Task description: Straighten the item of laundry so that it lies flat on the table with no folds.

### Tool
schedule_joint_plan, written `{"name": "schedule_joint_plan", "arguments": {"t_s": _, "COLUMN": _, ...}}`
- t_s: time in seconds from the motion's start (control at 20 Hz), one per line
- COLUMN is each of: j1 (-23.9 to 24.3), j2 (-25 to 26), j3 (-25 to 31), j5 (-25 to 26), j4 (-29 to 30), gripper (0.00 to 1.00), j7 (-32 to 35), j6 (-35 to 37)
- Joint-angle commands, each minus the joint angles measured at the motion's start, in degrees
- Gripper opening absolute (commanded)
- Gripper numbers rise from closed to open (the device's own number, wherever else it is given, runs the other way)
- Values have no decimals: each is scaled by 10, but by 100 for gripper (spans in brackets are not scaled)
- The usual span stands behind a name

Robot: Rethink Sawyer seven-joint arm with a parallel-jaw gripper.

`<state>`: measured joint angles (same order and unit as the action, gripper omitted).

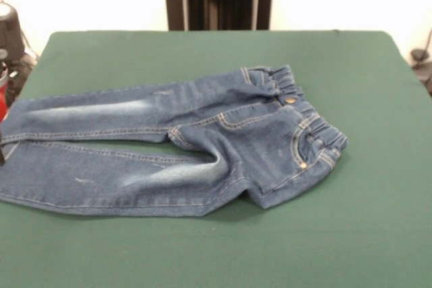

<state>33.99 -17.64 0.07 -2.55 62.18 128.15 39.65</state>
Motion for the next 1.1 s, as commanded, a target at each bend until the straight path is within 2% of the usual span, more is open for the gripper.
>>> {"name": "schedule_joint_plan", "arguments": {"t_s": 0.05, "j1": -27, "j2": 32, "j3": 83, "j5": -15, "j4": 11, "gripper": 100, "j7": -21, "j6": 70}}
{"name": "schedule_joint_plan", "arguments": {"t_s": 0.8, "j1": -22, "j2": 34, "j3": 108, "j5": -50, "j4": 42, "gripper": 100, "j7": 12, "j6": 85}}
{"name": "schedule_joint_plan", "arguments": {"t_s": 1.1, "j1": -54, "j2": 57, "j3": 62, "j5": -25, "j4": 7, "gripper": 100, "j7": 37, "j6": 128}}
